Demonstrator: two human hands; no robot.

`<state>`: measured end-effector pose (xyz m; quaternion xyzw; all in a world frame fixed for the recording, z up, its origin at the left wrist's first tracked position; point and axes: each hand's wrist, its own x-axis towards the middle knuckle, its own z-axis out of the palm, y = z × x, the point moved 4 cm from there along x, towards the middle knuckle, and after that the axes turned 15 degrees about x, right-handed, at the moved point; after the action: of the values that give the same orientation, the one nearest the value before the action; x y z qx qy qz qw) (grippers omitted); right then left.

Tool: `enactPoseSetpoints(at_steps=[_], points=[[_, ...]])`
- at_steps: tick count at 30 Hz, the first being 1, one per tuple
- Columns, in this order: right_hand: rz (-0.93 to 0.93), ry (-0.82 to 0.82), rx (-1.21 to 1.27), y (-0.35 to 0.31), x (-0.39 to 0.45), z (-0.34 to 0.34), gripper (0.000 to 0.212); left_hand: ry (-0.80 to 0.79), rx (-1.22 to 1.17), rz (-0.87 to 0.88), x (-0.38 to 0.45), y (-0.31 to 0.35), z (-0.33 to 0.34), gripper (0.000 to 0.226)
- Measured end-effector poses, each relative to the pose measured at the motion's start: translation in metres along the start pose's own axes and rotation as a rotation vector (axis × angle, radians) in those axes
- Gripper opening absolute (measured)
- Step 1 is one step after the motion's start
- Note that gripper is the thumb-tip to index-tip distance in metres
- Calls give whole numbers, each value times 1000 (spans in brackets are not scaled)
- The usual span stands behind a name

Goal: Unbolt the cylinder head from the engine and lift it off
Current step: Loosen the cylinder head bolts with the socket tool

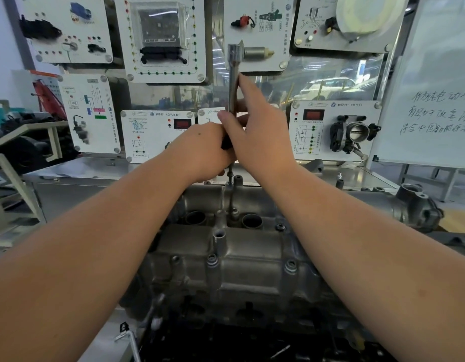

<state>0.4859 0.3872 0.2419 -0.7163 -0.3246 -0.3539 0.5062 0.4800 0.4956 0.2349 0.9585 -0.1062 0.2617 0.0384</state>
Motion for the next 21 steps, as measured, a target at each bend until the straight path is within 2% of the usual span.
enactPoseSetpoints(at_steps=[4, 10, 16, 21], points=[[47, 33, -37, 4, 5, -2, 42, -9, -51, 18, -1, 0, 2, 26], [75, -9, -7, 2, 0, 1, 72, -24, -41, 11, -1, 0, 0, 24], [49, 6, -63, 2, 2, 0, 55, -16, -49, 5, -1, 0, 0, 25], [70, -32, -45, 3, 0, 4, 68, -52, -15, -1, -1, 0, 2, 20]])
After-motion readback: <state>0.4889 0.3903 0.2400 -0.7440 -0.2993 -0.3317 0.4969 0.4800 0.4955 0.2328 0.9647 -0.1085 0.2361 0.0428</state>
